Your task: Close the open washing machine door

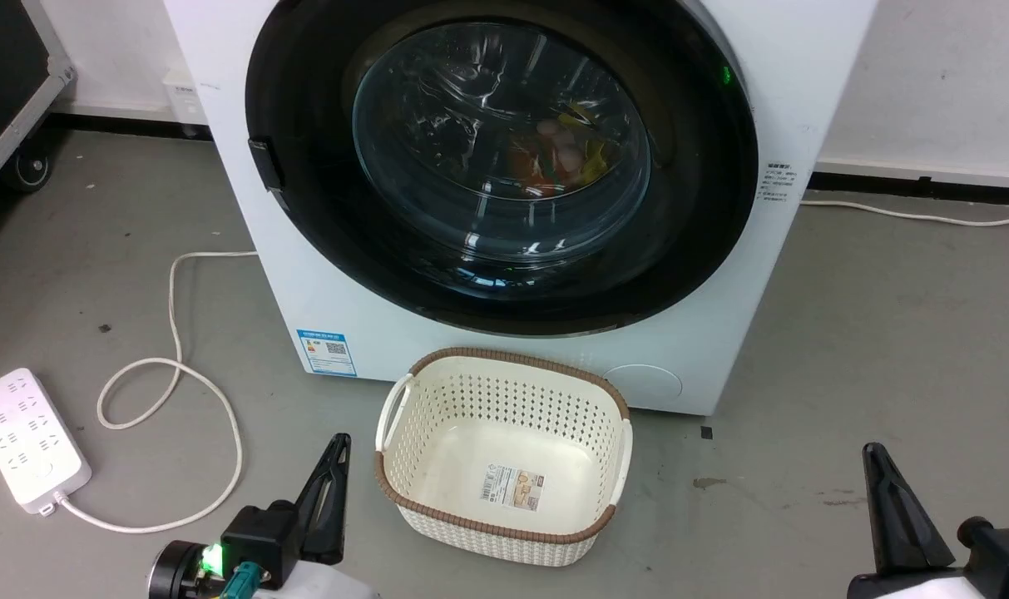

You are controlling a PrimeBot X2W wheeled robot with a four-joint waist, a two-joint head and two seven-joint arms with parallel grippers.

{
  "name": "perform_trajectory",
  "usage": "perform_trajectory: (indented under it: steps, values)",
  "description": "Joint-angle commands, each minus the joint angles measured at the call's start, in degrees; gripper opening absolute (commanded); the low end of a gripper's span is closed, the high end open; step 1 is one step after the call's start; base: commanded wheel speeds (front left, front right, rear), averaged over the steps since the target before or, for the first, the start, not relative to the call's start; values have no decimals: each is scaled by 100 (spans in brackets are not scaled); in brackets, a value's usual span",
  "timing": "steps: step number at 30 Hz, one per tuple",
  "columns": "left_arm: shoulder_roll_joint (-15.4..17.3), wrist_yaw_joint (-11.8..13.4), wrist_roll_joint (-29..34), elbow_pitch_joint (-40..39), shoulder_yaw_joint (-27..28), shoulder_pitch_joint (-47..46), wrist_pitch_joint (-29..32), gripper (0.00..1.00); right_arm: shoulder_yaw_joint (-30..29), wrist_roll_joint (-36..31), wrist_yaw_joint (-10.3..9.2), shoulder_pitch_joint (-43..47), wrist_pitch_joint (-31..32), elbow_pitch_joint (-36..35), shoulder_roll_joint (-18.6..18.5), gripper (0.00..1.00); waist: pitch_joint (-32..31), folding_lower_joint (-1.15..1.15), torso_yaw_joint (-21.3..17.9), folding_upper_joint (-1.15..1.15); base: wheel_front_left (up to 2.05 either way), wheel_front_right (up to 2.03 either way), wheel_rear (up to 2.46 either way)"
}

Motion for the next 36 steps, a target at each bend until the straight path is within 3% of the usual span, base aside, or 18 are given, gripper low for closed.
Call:
perform_trajectory:
  steps: [1, 36]
  values:
    - [-2, 34, 33, -36, 23, -4, 24, 0, 21, -54, 0, -54, 22, -30, 3, 0, 1, 0, -1, 0, 0, 0, 0]
    - [-54, 135, 134, -267, 186, -13, 420, 0, 209, -234, -2, -202, 421, -111, 9, 0, 27, 0, -32, 0, 0, 0, 0]
